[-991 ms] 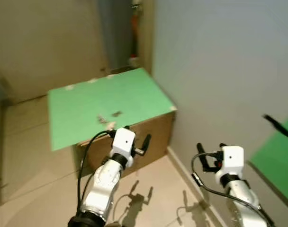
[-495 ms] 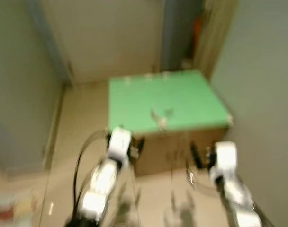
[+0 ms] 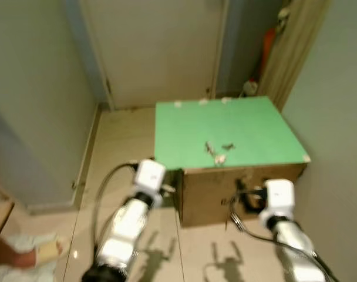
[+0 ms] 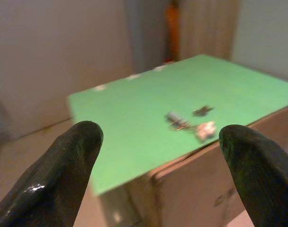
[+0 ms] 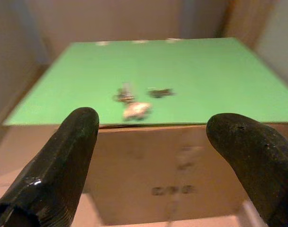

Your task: Hang keys on a hook

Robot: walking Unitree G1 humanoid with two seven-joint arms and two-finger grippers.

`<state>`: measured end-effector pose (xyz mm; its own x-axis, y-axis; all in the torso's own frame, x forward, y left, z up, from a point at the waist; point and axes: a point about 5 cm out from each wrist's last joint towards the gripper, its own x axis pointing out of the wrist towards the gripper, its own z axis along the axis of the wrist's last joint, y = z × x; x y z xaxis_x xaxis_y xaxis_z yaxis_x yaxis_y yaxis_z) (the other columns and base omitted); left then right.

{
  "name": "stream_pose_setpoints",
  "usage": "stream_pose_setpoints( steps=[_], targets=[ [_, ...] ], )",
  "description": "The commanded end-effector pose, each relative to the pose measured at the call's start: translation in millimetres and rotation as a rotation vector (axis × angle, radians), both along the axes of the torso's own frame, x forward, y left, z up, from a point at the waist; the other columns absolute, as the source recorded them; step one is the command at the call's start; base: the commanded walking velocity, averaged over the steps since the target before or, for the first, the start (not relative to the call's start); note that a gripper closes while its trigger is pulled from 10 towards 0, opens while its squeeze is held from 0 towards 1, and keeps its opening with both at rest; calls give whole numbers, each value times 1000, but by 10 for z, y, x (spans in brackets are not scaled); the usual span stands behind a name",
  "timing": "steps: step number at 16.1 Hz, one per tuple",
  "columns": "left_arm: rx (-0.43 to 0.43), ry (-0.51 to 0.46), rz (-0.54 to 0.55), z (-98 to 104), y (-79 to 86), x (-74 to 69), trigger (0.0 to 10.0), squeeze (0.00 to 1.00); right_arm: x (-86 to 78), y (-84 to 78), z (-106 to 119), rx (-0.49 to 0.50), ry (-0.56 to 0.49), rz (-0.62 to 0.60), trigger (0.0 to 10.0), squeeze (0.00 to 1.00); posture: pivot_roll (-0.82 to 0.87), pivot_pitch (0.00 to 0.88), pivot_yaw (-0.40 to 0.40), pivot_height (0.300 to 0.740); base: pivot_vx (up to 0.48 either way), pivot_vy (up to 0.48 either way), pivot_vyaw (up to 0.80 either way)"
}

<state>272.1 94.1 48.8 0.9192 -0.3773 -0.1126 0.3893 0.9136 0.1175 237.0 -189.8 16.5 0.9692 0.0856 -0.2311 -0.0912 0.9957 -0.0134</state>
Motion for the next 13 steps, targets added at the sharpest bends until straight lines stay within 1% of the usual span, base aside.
stream_pose_setpoints(
  steps=[1, 2, 5, 7, 9, 11, 13],
  targets=[
    [48, 4, -3, 2, 73, 55, 10000, 0, 10, 61, 0, 15, -8, 8, 10000, 0, -145, 0, 0, 740, 480, 0, 0],
    [64, 4, -17, 3, 71, 67, 10000, 0, 2, 72, -5, 15, -9, 11, 10000, 0, -145, 0, 1, 740, 480, 0, 0],
    [46, 13, -23, 3, 44, 63, 10000, 0, -4, 86, -13, 23, -8, 12, 10000, 0, -146, 0, 4, 740, 480, 0, 0],
    [128, 19, -23, -31, 37, 72, 10000, 0, 2, 100, -18, 15, -8, 24, 10000, 0, -143, 0, 4, 740, 480, 0, 0],
    [138, 31, -52, -35, 13, 95, 10000, 0, 8, 125, -26, 17, -6, 34, 10000, 0, -139, 0, 3, 740, 480, 0, 0],
    [145, 22, -96, -27, -40, 81, 10000, 0, 14, 132, -35, 14, -2, 35, 10000, 0, -136, 0, 5, 740, 480, 0, 0],
    [151, 40, -97, -50, -60, 70, 10000, 0, 25, 140, -53, 14, 9, 29, 10000, 0, -134, 0, 5, 740, 0, 0, 0]
  ],
)
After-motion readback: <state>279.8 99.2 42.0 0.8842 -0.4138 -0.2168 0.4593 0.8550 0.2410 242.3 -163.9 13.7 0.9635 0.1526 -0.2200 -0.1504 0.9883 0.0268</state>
